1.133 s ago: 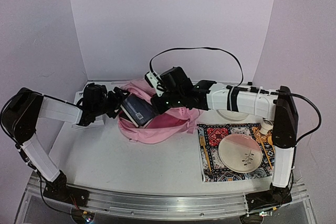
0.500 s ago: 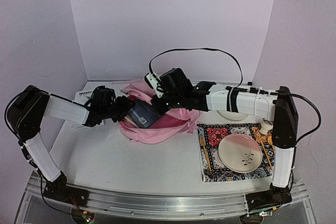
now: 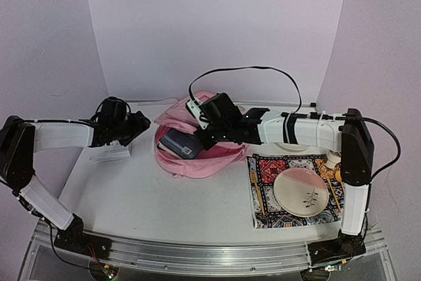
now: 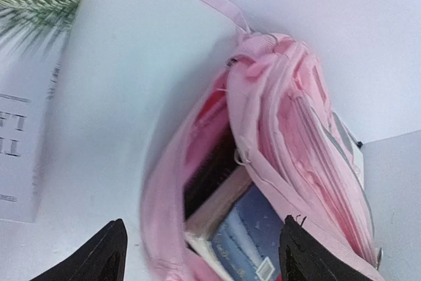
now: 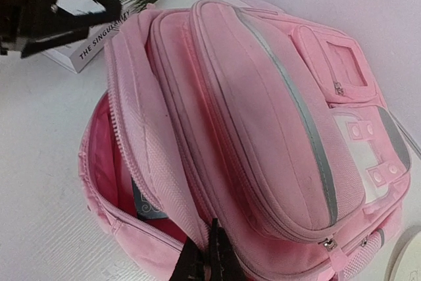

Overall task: Pack the student bag
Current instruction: Place the largest pocket of the student bag.

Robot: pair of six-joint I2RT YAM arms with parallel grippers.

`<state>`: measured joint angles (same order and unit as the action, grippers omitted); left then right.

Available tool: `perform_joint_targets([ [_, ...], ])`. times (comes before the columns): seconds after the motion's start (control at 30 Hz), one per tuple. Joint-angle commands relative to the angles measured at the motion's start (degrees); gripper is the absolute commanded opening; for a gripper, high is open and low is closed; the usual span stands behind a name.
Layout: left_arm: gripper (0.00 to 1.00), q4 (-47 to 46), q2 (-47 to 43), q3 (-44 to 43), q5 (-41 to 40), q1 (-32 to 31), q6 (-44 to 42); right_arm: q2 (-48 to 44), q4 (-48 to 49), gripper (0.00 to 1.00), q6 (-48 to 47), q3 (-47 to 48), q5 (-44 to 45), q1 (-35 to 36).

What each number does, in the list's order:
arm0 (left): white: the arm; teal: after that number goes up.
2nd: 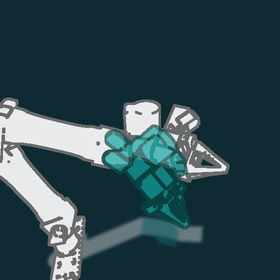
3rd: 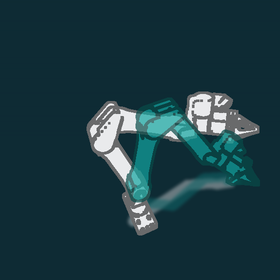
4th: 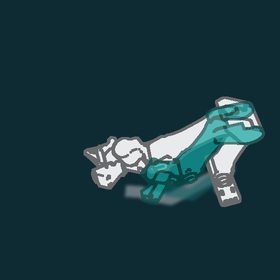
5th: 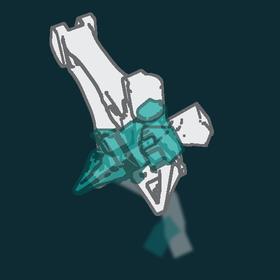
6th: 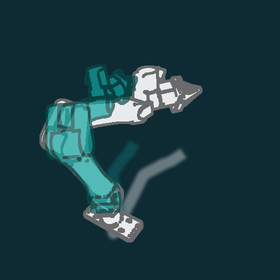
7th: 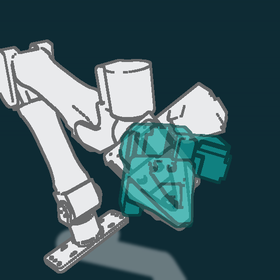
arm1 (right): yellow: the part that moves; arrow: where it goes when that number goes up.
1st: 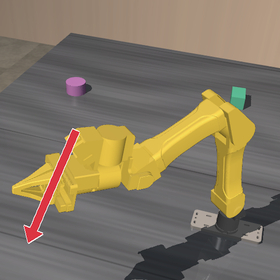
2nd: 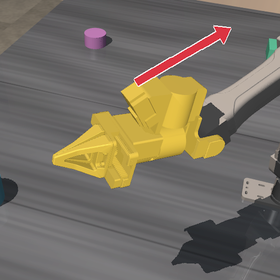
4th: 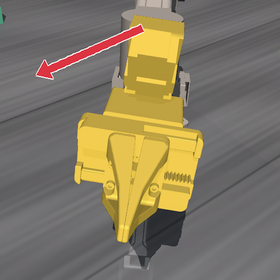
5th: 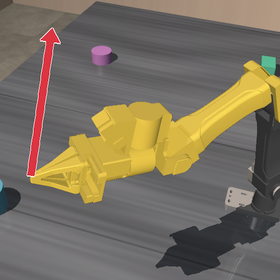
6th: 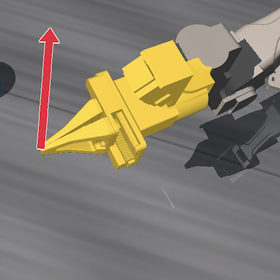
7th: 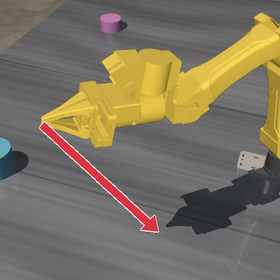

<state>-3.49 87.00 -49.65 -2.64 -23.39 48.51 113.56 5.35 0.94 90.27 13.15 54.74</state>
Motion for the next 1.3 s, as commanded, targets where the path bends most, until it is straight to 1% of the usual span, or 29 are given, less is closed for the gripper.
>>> perform_joint_targets([
  [0.0, 0.83, 11.54, -4.46, -3.49, -3.16, 5.89, -6.63, -1.04, 0.91, 0.00, -0.44, -0.56, 6.55, -2.15],
  [0.1, 0.90, 16.89, -4.10, -5.66, -4.17, 9.83, -9.74, -0.37, 0.56, 0.02, -0.43, -1.22, 7.08, -2.64],
  [0.17, 0.93, 19.91, -3.82, -6.66, -4.58, 12.05, -10.67, -0.27, 0.50, 0.05, -0.24, -1.91, 6.91, -2.86],
  [0.3, 0.97, 21.92, -3.81, -6.66, -1.96, 19.58, -11.70, -0.71, 0.45, 0.13, 0.88, -3.15, 6.34, -2.82],
  [0.4, 0.98, 23.03, -2.54, -7.85, -0.68, 23.89, -13.24, -1.40, 0.45, 0.24, 1.75, -4.37, 5.71, -2.82],
  [0.5, 0.99, 24.41, 0.79, -10.99, -1.77, 27.04, -15.61, -2.25, 0.46, 0.37, 2.63, -5.30, 4.83, -2.82],
  [0.6, 1.00, 25.94, 5.31, -14.78, -3.62, 28.32, -17.62, -2.84, 0.49, 0.51, 3.25, -5.95, 3.51, -2.82],
  [0.67, 1.00, 27.12, 8.49, -17.51, -4.63, 28.70, -18.80, -3.23, 0.46, 0.61, 3.77, -6.15, 2.70, -2.83],
  [0.73, 1.00, 28.30, 12.57, -20.57, -6.24, 28.82, -20.01, -3.68, 0.46, 0.69, 4.12, -6.33, 2.23, -2.85],
  [0.8, 1.00, 29.30, 15.31, -22.81, -7.38, 28.81, -21.29, -4.29, 0.45, 0.73, 4.18, -6.49, 2.10, -2.81],
  [0.87, 1.00, 30.09, 18.15, -24.88, -8.36, 28.80, -22.46, -4.85, 0.52, 0.76, 3.93, -6.64, 1.96, -2.84],
  [1.0, 0.98, 30.91, 22.13, -26.99, -8.20, 28.82, -24.01, -5.75, 0.61, 0.78, 3.63, -6.98, 1.49, -2.83],
  [1.17, 0.87, 31.00, 22.83, -25.41, -3.10, 28.77, -24.10, -6.18, 0.63, 0.78, 4.07, -7.18, 1.18, -2.81],
  [1.27, 0.75, 31.04, 21.57, -22.21, -0.62, 28.75, -23.78, -6.27, 0.63, 0.78, 4.45, -6.98, 0.69, -2.86],
])
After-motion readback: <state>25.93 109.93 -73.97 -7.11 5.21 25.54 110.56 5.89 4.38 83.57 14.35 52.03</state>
